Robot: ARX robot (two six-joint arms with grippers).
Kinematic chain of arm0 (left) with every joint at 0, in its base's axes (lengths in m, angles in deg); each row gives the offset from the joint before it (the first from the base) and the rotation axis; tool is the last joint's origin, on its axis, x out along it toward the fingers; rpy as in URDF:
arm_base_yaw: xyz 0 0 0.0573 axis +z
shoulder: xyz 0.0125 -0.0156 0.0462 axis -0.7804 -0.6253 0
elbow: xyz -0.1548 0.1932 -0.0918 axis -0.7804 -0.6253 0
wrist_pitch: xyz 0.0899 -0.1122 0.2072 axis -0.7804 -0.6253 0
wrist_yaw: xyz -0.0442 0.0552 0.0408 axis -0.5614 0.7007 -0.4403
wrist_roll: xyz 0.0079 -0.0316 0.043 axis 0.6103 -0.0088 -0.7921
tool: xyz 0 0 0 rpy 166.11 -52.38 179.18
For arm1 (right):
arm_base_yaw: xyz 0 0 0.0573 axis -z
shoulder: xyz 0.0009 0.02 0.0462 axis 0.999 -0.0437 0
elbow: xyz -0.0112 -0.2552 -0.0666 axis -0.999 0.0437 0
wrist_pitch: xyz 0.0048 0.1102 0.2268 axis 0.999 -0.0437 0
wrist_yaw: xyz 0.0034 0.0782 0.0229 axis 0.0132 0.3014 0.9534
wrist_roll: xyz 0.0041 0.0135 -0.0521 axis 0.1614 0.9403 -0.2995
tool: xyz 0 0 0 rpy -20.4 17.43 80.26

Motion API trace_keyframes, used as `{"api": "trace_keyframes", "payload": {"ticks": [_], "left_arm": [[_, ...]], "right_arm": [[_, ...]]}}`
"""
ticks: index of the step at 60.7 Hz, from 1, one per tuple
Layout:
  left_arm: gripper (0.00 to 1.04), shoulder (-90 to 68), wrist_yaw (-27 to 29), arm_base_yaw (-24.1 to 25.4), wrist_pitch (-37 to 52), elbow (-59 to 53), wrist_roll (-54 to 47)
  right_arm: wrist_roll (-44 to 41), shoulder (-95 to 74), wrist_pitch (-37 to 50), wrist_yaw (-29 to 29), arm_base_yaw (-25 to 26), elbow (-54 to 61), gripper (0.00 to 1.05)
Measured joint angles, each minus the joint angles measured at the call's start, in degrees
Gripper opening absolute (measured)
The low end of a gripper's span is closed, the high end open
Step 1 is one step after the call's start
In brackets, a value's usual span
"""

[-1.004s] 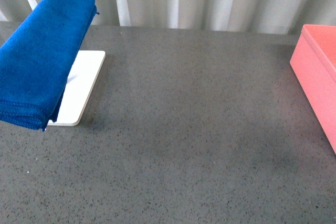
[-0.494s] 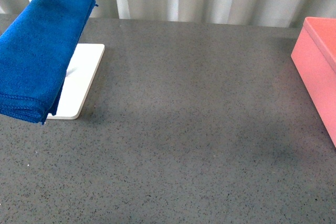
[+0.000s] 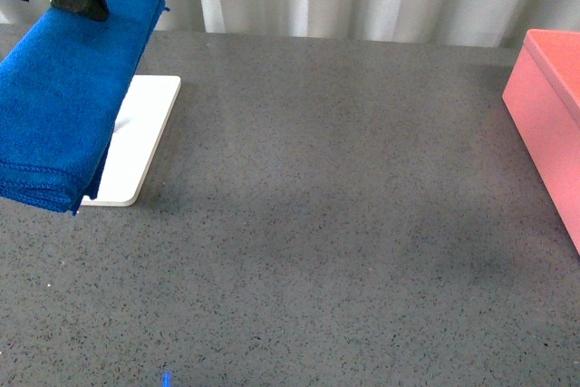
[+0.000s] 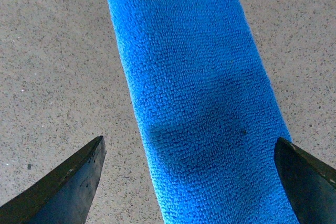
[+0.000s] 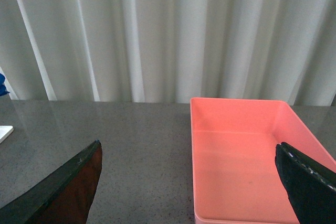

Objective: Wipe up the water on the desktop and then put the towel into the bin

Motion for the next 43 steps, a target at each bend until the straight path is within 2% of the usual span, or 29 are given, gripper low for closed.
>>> {"api": "trace_keyframes", "payload": {"ticks": [37, 43], "left_arm": [[0.98, -3.1, -0.2, 0.1, 2.3, -0.9, 1.4], [0.85, -3.6, -0.7, 0.1, 2.5, -1.2, 2.0]], "right_arm": [[0.0, 0.0, 0.0, 0.0, 0.0, 0.0, 0.98], [0.0, 0.0, 0.0, 0.0, 0.0, 0.0, 0.98]]}}
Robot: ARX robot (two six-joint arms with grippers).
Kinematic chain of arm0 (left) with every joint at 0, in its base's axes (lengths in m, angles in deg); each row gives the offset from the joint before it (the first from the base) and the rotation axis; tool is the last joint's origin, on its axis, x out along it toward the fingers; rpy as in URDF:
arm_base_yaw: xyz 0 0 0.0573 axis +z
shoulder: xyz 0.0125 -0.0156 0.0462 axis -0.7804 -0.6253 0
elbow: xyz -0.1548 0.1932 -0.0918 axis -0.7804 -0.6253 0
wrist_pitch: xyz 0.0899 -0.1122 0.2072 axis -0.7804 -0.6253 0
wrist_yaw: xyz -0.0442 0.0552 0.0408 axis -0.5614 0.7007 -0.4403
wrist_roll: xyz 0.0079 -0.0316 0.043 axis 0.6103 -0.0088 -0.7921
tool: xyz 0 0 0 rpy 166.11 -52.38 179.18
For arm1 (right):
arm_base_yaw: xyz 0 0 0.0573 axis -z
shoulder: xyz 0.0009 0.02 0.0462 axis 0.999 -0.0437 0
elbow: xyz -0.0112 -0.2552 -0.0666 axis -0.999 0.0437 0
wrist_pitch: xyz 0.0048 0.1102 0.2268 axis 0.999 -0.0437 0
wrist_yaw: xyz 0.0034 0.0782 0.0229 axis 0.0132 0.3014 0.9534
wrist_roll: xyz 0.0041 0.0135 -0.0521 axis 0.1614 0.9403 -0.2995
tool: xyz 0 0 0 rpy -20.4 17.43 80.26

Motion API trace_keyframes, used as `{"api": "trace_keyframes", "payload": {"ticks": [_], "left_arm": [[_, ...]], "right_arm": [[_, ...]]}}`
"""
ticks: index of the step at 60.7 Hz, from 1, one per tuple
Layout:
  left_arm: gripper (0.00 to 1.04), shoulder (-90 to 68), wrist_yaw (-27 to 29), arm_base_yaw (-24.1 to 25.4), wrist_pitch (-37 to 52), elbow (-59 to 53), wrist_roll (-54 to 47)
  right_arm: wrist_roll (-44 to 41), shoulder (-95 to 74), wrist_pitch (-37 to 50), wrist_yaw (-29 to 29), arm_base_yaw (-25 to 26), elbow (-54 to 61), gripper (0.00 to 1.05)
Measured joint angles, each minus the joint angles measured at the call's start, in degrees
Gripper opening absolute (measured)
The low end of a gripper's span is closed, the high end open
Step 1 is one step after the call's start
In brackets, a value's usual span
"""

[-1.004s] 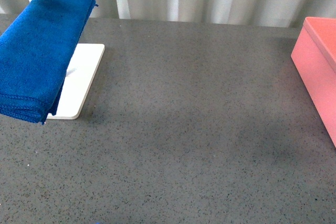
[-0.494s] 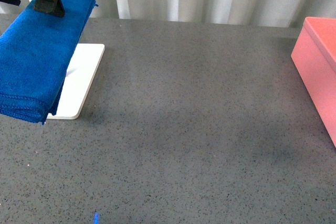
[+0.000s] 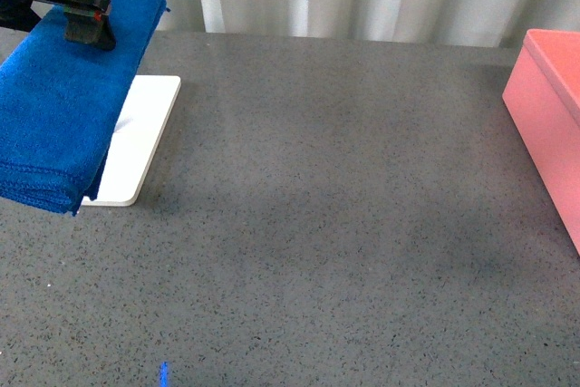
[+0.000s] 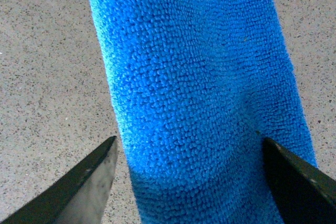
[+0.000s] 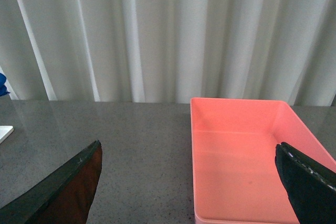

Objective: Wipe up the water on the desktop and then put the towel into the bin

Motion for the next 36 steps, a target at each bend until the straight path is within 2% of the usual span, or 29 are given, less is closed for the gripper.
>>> {"api": "trace_keyframes", "payload": {"ticks": [3, 18, 27, 32, 36], "left_arm": [[0.74, -0.1, -0.6, -0.1, 0.2, -0.3, 0.6], [0.36, 0.1, -3.5, 0.3, 1.1, -0.6, 4.8], [0.2, 1.4, -6.4, 1.0, 1.0, -0.6, 6.3], [0.06, 3.9, -9.6, 1.3, 0.5, -0.6, 6.3], [0.05, 6.4, -12.2, 1.3, 0.2, -0.7, 6.6]], "right_arm": [[0.0, 0.0, 0.0, 0.0, 0.0, 0.0, 0.98], [0.0, 0.0, 0.0, 0.0, 0.0, 0.0, 0.98], [0.0, 0.0, 0.0, 0.0, 0.0, 0.0, 0.98], [0.0, 0.0, 0.0, 0.0, 0.0, 0.0, 0.98], [0.0, 0.0, 0.0, 0.0, 0.0, 0.0, 0.98]]}}
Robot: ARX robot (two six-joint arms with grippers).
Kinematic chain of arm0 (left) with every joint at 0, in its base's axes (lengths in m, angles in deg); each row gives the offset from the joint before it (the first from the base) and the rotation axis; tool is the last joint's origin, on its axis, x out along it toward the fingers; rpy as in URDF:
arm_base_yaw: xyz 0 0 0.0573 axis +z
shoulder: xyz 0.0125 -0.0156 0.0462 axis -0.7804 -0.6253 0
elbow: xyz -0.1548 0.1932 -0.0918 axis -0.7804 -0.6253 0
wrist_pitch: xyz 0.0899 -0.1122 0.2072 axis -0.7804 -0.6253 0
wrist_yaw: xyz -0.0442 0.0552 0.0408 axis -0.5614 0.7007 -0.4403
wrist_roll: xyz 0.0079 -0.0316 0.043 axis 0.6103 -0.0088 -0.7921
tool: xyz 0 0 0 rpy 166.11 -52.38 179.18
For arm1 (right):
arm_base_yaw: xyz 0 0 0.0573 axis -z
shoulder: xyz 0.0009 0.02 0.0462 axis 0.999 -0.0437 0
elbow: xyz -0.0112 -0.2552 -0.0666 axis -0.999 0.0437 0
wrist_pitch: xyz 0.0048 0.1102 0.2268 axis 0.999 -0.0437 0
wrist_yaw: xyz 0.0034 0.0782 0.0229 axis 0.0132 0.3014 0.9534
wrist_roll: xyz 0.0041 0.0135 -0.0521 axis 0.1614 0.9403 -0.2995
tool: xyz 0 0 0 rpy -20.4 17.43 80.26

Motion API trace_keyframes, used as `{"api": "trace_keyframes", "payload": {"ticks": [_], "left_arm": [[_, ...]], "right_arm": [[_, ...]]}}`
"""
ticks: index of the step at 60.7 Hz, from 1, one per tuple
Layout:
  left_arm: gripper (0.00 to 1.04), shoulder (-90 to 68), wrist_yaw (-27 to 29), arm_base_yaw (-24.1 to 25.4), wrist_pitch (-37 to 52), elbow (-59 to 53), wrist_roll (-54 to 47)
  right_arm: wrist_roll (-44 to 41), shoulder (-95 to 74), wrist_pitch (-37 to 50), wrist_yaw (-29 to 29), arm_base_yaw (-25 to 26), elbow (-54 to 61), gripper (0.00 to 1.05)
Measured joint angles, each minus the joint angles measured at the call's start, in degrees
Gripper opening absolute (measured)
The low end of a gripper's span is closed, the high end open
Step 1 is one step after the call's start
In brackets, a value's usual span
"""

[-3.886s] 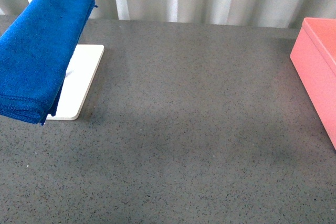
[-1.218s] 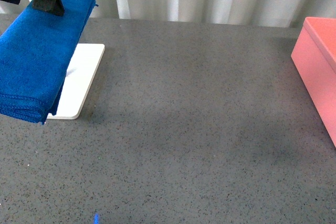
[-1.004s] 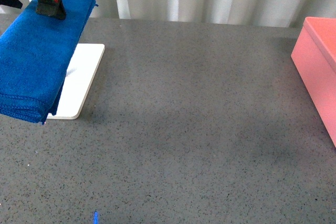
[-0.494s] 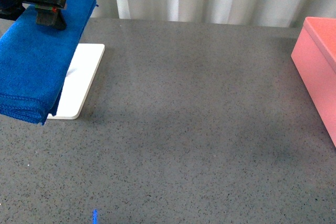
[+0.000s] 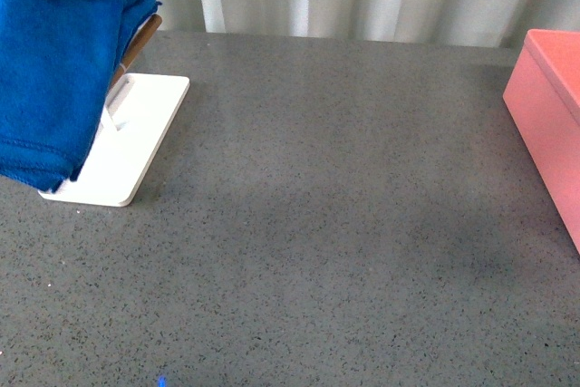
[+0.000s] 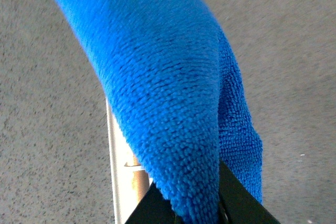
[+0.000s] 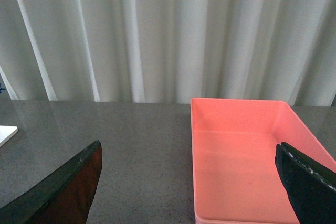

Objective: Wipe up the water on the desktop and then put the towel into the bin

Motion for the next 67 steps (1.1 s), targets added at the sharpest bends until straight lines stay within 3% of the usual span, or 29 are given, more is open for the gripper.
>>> {"api": "trace_keyframes", "payload": {"ticks": [20, 37, 54, 64, 67], "left_arm": [[0.05, 12.3, -9.8, -4.0, -0.1, -3.4, 3.6], [0.05, 19.6, -25.6, -11.6, 8.5, -10.6, 13.9], [0.05, 20.4, -26.8, -17.0, 18.2, -16.5, 22.7], [0.05, 21.6, -24.4, -19.0, 20.6, -19.2, 23.0], [0.05, 22.1, -24.2, -19.4, 20.6, -19.5, 22.9]], "right_arm": [[0.0, 0.0, 0.0, 0.0, 0.0, 0.0, 0.98], [0.0, 0.0, 0.0, 0.0, 0.0, 0.0, 0.98], [0.0, 0.0, 0.0, 0.0, 0.0, 0.0, 0.98], [0.0, 0.0, 0.0, 0.0, 0.0, 0.0, 0.98], [0.0, -3.4, -7.1, 5.2, 1.6, -2.6, 0.98]]}}
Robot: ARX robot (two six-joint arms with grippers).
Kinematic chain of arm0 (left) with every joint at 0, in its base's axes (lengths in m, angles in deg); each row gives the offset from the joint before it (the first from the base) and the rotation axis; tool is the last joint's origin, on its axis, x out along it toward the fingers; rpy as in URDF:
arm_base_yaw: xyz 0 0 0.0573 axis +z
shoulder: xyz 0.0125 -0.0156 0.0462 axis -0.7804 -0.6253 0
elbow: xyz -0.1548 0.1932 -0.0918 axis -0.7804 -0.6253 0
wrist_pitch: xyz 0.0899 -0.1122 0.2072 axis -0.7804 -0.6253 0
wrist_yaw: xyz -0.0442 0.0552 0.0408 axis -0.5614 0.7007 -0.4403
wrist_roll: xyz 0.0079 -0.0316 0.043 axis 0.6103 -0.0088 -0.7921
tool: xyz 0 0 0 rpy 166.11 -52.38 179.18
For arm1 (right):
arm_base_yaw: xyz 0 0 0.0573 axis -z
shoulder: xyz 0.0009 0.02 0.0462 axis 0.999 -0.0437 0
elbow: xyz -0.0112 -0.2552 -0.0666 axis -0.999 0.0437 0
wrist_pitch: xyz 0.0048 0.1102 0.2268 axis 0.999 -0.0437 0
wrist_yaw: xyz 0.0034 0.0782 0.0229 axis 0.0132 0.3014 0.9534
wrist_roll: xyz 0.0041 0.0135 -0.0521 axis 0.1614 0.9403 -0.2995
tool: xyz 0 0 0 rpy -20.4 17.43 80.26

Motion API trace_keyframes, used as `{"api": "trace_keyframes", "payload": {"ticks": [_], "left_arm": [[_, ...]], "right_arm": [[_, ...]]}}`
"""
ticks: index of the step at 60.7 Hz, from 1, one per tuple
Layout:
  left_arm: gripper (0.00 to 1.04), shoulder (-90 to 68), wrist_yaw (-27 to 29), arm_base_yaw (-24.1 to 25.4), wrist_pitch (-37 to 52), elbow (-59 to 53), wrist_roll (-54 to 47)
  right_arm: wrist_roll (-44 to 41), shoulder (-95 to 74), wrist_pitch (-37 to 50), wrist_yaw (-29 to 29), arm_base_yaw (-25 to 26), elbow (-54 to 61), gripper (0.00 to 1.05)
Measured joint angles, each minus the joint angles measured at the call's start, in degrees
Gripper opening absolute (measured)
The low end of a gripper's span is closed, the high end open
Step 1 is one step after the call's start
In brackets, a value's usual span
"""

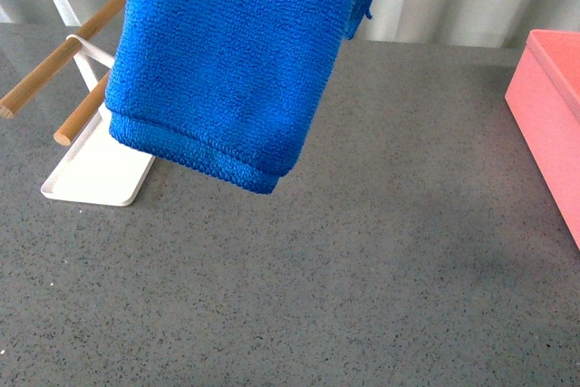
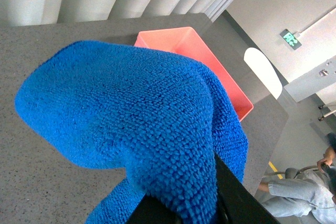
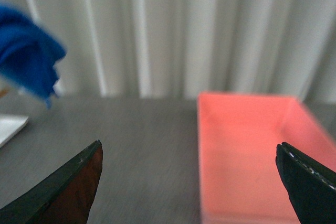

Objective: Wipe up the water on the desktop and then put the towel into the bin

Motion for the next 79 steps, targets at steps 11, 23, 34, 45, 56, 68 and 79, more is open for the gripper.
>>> {"api": "trace_keyframes", "payload": {"ticks": [11, 23, 34, 45, 56, 68, 79], "left_arm": [[0.05, 0.8, 0.0, -0.5, 0.0, 0.0, -0.1], [0.05, 0.8, 0.3, -0.3, 0.0, 0.0, -0.1], [0.05, 0.8, 0.3, -0.3, 0.0, 0.0, -0.1], [0.05, 0.8, 0.3, -0.3, 0.0, 0.0, -0.1], [0.05, 0.8, 0.3, -0.3, 0.0, 0.0, -0.1], [0.05, 0.8, 0.3, -0.3, 0.0, 0.0, -0.1], [0.05, 0.8, 0.3, -0.3, 0.0, 0.0, -0.1]], "right_arm": [[-6.6, -26.2, -4.3, 17.9, 7.7, -9.0, 0.98], [-10.1, -48.0, 7.1, 35.0, 4.8, -16.1, 0.98], [-8.0, -61.3, 17.6, 44.8, -0.5, -20.8, 0.98], [1.0, -74.9, 32.3, 45.8, -5.2, -26.8, 0.98], [8.8, -84.3, 43.3, 47.8, -10.8, -30.7, 0.98], [14.0, -89.6, 48.2, 46.8, -14.8, -35.2, 0.98], [15.2, -94.7, 47.8, 45.9, -17.3, -40.6, 0.98]]}}
